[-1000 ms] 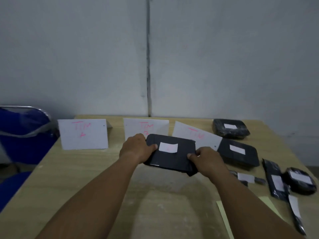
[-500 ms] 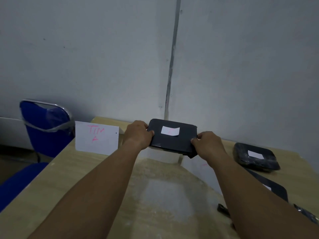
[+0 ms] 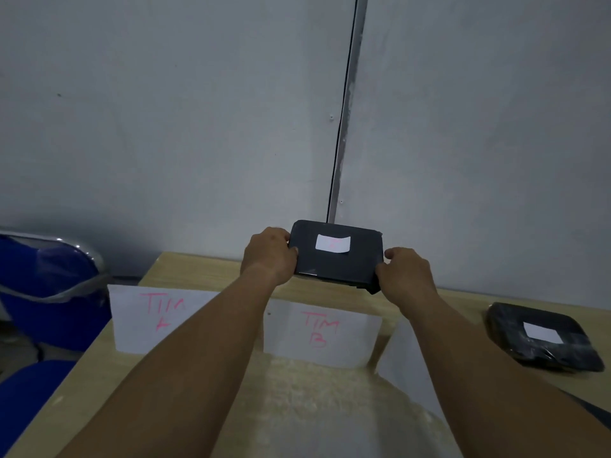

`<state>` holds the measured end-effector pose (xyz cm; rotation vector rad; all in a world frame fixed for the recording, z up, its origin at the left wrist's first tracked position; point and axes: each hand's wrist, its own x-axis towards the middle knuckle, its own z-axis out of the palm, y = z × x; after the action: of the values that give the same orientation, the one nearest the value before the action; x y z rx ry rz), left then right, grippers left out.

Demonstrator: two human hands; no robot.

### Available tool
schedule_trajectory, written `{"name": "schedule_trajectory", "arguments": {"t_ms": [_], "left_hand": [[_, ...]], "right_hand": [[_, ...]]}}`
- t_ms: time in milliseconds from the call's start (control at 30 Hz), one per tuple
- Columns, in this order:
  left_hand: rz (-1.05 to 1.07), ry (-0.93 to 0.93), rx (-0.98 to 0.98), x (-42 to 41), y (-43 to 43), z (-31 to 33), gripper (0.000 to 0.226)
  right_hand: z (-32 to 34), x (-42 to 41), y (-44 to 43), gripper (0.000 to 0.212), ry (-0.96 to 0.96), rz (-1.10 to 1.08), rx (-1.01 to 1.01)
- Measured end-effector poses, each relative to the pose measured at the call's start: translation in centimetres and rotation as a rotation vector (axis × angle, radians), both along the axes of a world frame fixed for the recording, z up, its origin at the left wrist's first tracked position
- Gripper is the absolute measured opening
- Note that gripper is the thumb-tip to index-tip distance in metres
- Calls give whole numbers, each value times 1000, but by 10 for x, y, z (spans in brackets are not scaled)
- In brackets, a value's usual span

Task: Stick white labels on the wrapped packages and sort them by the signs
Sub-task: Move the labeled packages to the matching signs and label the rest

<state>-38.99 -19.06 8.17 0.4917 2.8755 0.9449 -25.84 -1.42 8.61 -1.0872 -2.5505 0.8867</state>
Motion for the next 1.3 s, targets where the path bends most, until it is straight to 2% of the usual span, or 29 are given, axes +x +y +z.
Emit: {"name": "schedule_trajectory", "arguments": {"t_ms": [133, 300, 533, 633, 700, 833, 967, 1200, 1300], "left_hand": [[-34, -42, -45, -25, 9, -15, 22], [-87, -121, -224, -45, 12, -38, 21], [-131, -255, -350, -57, 18, -61, 24], [-181, -307, -396, -59, 20, -73, 28], [-215, -356, -407, -60, 22, -80, 27], [-240, -428, -396, -61, 25, -88, 9], [-209, -435, -342, -62, 28, -95, 25], [-266, -568, -380, -57, 23, -101, 21], [-232, -580, -308, -55, 24, -94, 20]], "right_hand": [[-12, -21, 8, 30, -96, 5, -30], [-36, -37, 12, 26, -307, 77, -65], [-58, -51, 17, 21, -448, 84, -148], [-64, -55, 17, 7, -551, 141, -151], [-66, -56, 17, 6, -588, 152, -177], [-78, -56, 22, 17, -471, 56, -314], [-87, -57, 25, 11, -432, 19, -404], [-99, -53, 30, 23, -405, -1, -502], [-99, -53, 32, 27, -387, 12, -481]]}}
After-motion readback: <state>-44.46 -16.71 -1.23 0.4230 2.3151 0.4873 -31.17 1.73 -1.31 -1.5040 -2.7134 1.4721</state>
